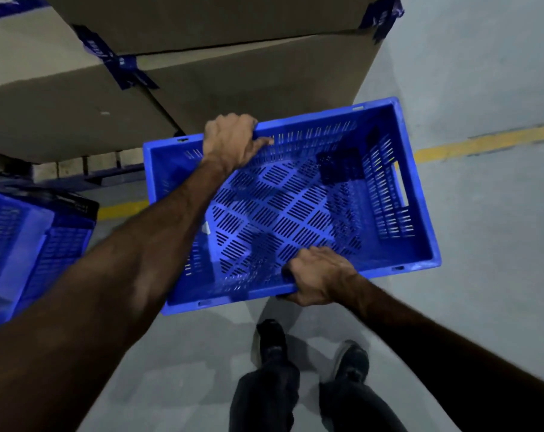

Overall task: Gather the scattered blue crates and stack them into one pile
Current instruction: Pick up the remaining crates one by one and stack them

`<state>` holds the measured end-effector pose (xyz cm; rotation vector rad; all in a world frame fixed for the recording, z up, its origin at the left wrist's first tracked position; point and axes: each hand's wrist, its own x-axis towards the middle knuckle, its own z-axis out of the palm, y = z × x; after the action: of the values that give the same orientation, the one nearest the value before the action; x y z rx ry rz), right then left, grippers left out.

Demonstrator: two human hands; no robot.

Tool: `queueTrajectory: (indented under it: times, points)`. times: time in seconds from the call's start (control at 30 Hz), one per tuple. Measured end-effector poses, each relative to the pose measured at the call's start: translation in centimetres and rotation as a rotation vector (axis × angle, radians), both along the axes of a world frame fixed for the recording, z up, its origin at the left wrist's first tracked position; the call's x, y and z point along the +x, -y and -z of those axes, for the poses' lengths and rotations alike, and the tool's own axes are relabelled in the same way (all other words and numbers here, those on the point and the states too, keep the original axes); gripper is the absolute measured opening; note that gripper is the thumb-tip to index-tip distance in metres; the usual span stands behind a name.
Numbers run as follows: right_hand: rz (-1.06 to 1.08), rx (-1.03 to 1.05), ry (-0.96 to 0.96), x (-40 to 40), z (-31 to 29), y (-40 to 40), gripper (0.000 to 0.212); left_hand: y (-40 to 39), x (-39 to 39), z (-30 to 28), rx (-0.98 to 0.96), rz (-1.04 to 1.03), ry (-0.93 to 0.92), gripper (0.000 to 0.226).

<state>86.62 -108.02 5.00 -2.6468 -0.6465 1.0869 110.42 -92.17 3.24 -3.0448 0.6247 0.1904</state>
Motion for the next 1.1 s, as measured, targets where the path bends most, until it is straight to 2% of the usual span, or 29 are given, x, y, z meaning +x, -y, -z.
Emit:
queueTrajectory:
  times: [0.23,0.4,0.5,0.6,0.67,0.77,0.9,1.0,1.1]
  points:
    - [0.000,-0.002,0.051,0.0,-0.3,-0.2,0.052,0.3,-0.3,0.0,0.027,-0.021,0.049,0.064]
    - [0.007,-0.015,0.059,-0.4,-0.4,-0.2,0.053,0.5,-0.3,-1.1,0.007,-0.042,-0.021,0.058]
    - [0.001,-0.054,0.038,-0.6,-0.3,-0.3,0.060,0.1,-0.8,-2.0,-0.028,-0.019,-0.121,0.053]
    - [0.011,-0.047,0.078,-1.0,-0.1,-0.1,0.073,-1.2,-2.5,-2.7,-0.070,-0.024,-0.136,0.064]
    - [-0.011,-0.020,0.120,-1.7,-0.3,0.2,0.082,-2.4,-5.0,-4.0,-0.129,-0.041,-0.068,0.068]
    - [0.064,0.018,0.183,-3.3,-2.2,1.7,0.088,-3.8,-10.6,-6.6,-0.276,-0.135,-0.099,0.065]
    - [0.252,0.089,0.218,-6.6,-6.5,4.1,0.077,-5.6,-19.9,-9.6,-0.384,-0.245,-0.204,0.063]
    - [0.437,0.184,0.250,-9.4,-10.2,6.2,0.064,-6.4,-26.4,-12.2,-0.479,-0.323,-0.278,0.069]
    - [0.623,0.252,0.232,-12.1,-13.8,8.1,0.061,-6.4,-32.6,-14.8,-0.590,-0.387,-0.300,0.067]
